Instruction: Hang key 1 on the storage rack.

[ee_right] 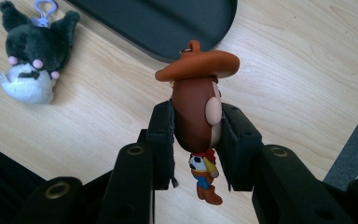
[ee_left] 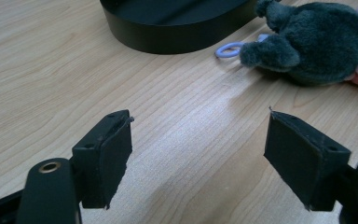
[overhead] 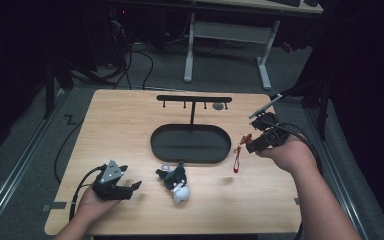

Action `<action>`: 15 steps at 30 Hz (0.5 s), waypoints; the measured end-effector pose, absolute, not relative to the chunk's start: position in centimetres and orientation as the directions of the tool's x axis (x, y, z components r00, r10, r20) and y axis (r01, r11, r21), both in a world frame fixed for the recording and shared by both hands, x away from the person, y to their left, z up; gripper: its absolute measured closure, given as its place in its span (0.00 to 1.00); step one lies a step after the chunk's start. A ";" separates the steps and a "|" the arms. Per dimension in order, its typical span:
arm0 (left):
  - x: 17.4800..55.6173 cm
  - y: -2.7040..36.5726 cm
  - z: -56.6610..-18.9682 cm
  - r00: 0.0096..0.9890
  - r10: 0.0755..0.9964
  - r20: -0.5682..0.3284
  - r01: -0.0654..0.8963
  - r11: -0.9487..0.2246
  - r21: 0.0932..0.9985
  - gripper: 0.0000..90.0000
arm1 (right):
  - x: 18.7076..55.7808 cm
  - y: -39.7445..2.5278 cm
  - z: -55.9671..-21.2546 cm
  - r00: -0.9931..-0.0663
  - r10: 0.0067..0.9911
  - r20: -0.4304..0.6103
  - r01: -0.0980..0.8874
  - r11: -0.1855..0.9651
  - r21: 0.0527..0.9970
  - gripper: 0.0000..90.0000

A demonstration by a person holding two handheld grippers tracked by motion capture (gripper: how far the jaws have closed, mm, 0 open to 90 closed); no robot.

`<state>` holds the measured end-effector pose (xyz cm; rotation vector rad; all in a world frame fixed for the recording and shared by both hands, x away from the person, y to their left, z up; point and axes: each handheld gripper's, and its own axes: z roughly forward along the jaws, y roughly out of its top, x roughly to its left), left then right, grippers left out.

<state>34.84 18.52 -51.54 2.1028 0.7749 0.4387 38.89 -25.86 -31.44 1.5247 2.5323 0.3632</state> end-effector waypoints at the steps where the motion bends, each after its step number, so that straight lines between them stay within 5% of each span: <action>1: 34.8 18.5 -51.5 0.748 0.663 0.035 0.372 -0.463 0.805 0.26 | 39.0 -25.8 -31.4 -0.469 0.883 -0.015 0.843 0.453 0.289 0.76; 15: 35.0 18.8 -51.6 0.749 0.662 0.029 0.376 -0.461 0.804 0.26 | 41.4 -25.2 -30.0 -0.446 0.895 -0.026 0.848 0.431 0.309 0.76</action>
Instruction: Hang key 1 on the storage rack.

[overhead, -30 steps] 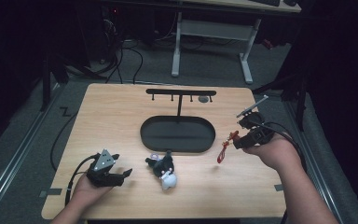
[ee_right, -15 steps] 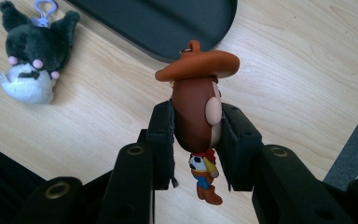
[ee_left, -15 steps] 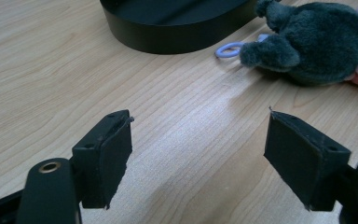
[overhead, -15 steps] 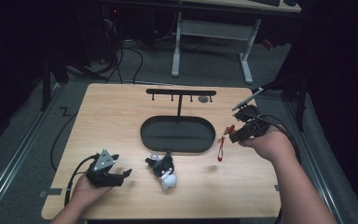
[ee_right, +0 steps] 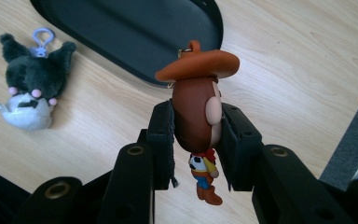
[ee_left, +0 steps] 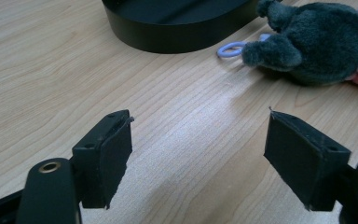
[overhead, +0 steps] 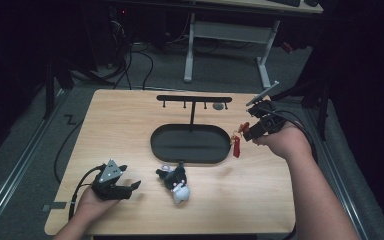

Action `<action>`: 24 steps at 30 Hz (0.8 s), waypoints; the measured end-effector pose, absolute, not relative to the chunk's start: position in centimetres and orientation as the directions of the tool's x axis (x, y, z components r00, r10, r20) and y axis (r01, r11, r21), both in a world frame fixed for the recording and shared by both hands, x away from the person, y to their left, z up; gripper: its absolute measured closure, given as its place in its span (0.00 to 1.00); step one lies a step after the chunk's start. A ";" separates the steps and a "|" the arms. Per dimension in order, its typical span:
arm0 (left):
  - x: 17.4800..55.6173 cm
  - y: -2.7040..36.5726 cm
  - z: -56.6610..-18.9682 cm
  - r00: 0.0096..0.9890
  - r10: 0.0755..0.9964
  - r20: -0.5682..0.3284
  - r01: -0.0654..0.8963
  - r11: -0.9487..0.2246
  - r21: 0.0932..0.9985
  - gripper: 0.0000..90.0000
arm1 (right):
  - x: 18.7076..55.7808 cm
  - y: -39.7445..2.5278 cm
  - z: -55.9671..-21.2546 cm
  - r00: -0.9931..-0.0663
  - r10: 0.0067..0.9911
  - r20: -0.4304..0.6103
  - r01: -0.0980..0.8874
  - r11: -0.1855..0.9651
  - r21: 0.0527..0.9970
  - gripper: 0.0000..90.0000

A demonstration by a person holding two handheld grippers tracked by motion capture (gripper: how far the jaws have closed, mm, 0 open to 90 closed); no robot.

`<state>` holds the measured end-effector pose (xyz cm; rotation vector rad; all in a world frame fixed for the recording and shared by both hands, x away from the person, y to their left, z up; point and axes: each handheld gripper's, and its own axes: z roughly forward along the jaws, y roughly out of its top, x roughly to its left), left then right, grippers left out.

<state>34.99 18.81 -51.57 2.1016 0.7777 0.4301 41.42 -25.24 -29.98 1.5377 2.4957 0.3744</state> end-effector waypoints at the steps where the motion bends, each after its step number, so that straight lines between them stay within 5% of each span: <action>1: 35.0 18.8 -51.6 0.749 0.662 0.029 0.376 -0.461 0.804 0.26 | 41.4 -25.2 -30.0 -0.446 0.895 -0.026 0.848 0.431 0.309 0.76; 24: 35.1 18.9 -51.6 0.752 0.658 0.024 0.380 -0.464 0.800 0.26 | 45.3 -24.1 -28.9 -0.419 0.907 -0.030 0.863 0.408 0.297 0.76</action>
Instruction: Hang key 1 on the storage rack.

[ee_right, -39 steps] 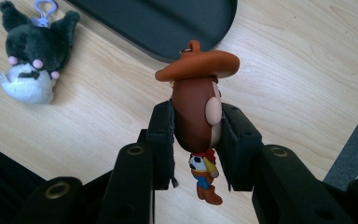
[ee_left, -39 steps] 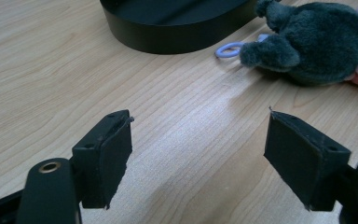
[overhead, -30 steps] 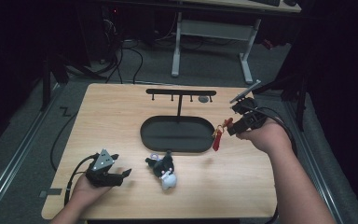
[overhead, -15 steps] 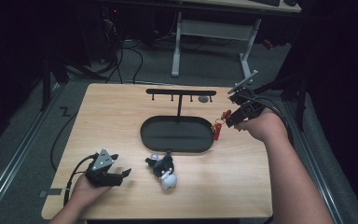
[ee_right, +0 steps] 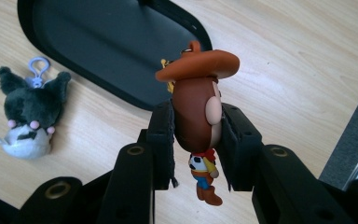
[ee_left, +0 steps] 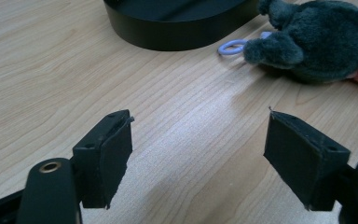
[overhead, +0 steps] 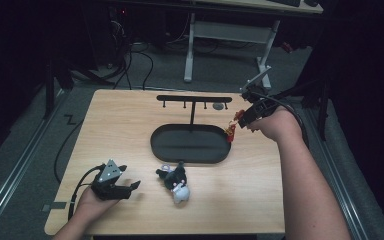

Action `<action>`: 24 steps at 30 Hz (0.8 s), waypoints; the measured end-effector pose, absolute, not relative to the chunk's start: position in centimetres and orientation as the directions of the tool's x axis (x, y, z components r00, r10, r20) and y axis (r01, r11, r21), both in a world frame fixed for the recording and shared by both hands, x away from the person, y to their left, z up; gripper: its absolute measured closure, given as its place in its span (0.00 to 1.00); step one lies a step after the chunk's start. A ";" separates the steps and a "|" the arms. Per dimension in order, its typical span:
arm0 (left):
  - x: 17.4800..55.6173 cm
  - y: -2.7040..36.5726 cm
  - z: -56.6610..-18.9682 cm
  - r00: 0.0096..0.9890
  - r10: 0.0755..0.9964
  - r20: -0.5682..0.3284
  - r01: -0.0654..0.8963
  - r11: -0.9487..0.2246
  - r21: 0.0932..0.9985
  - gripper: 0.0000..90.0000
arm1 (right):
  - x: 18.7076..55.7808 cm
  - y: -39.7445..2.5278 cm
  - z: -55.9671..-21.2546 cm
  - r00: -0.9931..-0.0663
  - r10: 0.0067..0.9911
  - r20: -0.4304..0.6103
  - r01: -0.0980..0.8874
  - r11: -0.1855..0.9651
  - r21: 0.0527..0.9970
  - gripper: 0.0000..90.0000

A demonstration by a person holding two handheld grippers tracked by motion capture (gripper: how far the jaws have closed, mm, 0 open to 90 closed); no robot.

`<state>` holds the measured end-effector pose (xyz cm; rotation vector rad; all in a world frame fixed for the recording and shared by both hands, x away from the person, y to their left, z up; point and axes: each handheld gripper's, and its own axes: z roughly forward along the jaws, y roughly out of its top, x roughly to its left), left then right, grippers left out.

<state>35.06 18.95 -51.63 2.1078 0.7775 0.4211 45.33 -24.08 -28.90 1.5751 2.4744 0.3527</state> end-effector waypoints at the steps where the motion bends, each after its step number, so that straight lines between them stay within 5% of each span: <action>1: 35.1 19.0 -51.6 0.752 0.658 0.023 0.381 -0.463 0.800 0.26 | 45.7 -23.9 -28.7 -0.413 0.910 -0.036 0.865 0.404 0.298 0.76; 24: 35.0 19.0 -51.7 0.755 0.656 0.022 0.378 -0.462 0.802 0.26 | 49.1 -23.0 -28.3 -0.372 0.928 -0.024 0.872 0.359 0.333 0.76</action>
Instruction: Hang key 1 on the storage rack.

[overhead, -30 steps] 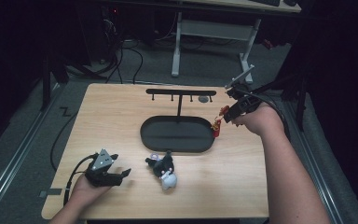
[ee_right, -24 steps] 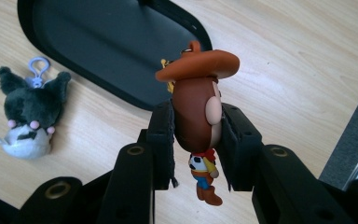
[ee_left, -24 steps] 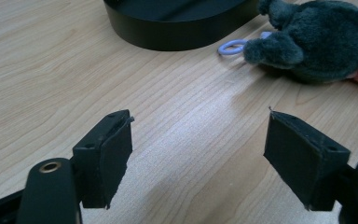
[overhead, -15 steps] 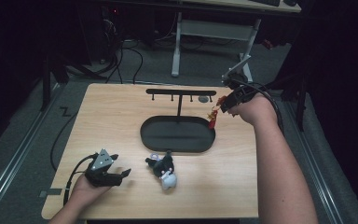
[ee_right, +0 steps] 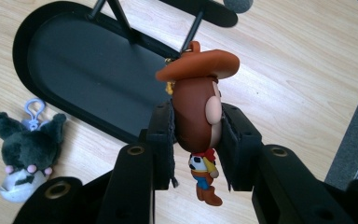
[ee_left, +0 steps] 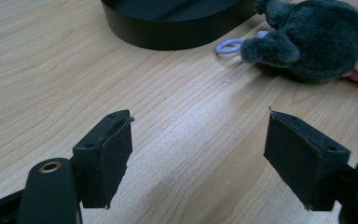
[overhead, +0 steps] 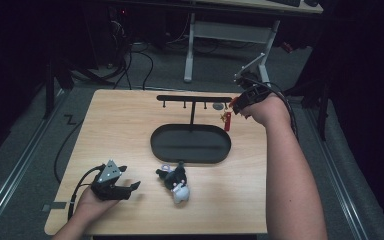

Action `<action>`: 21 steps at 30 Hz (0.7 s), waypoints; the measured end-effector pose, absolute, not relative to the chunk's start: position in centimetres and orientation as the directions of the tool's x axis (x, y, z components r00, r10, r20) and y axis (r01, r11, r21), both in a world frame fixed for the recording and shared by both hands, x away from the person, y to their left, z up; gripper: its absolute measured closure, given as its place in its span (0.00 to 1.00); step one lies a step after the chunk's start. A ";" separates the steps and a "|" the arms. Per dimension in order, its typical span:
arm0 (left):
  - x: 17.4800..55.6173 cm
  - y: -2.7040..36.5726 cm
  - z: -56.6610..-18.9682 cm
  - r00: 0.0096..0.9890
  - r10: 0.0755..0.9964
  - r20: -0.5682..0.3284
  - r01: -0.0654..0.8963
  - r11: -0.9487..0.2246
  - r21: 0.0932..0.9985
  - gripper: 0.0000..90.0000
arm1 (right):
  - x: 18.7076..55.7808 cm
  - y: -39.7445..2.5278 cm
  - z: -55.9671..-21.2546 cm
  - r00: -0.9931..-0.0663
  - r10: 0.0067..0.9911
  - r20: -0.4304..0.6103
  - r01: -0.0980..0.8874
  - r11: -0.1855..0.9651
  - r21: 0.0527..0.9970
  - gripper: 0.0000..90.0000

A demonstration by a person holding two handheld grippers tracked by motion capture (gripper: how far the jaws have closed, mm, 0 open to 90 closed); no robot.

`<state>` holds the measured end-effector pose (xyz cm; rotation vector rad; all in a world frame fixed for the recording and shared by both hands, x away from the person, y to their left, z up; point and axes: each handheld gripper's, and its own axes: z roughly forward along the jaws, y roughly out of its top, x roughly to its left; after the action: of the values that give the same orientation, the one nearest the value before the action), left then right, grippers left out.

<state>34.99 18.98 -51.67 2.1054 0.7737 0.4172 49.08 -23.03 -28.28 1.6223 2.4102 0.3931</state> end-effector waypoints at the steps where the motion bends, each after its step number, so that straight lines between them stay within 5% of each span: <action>1: 35.0 19.0 -51.7 0.755 0.655 0.022 0.378 -0.463 0.802 0.26 | 49.1 -22.9 -28.3 -0.377 0.926 -0.021 0.871 0.363 0.331 0.76; 21: 35.0 19.0 -51.7 0.758 0.652 0.020 0.380 -0.465 0.799 0.26 | 49.8 -23.8 -31.5 -0.317 0.947 -0.049 0.889 0.315 0.333 0.76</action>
<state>35.02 18.97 -51.73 2.1099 0.7714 0.4110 49.84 -23.82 -31.49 1.6731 2.3464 0.3593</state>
